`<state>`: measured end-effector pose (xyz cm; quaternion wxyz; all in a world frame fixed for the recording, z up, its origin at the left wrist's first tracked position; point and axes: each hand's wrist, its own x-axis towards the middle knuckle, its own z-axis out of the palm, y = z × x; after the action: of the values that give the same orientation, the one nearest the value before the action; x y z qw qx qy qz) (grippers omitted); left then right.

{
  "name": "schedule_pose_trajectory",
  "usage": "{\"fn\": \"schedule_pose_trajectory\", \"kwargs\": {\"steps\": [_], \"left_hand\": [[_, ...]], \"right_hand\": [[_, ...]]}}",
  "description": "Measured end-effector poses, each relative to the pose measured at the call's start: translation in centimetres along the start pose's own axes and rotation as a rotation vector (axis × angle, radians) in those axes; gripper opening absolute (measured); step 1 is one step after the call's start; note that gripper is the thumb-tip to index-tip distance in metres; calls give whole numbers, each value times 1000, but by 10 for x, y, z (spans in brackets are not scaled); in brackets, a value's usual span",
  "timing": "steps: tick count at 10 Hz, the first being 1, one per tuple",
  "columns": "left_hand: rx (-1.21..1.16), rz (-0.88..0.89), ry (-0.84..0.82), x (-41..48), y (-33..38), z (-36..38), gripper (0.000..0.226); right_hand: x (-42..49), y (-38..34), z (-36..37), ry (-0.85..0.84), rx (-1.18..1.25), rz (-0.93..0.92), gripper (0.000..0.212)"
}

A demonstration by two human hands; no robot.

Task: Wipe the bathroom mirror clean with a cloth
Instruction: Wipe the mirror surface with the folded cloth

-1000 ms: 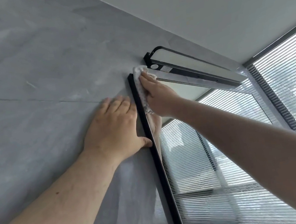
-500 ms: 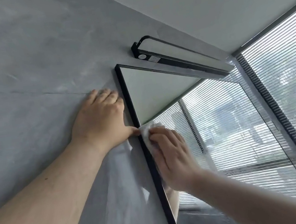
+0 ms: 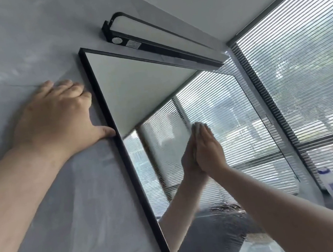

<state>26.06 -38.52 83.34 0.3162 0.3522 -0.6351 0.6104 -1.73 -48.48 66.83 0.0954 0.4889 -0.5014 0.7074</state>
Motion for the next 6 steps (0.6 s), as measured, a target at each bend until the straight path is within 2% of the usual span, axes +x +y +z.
{"fn": "schedule_pose_trajectory", "kwargs": {"steps": [1, 2, 3, 4, 5, 6], "left_hand": [[-1, 9, 4, 0, 1, 0, 97], [-11, 6, 16, 0, 2, -3, 97], [-9, 6, 13, 0, 1, -4, 99], [-15, 2, 7, -1, 1, -5, 100], [-17, 8, 5, -2, 1, -6, 98], [-18, 73, -26, -7, 6, -6, 79]], "right_hand": [[7, 57, -5, 35, 198, 273, 59], [15, 66, -9, 46, 299, 356, 63], [9, 22, -15, -57, 233, 226, 72], [-3, -33, -6, -75, 128, -41, 52], [-22, -72, 11, -127, 61, -281, 50], [-39, -83, 15, -96, 16, -463, 54]]}}
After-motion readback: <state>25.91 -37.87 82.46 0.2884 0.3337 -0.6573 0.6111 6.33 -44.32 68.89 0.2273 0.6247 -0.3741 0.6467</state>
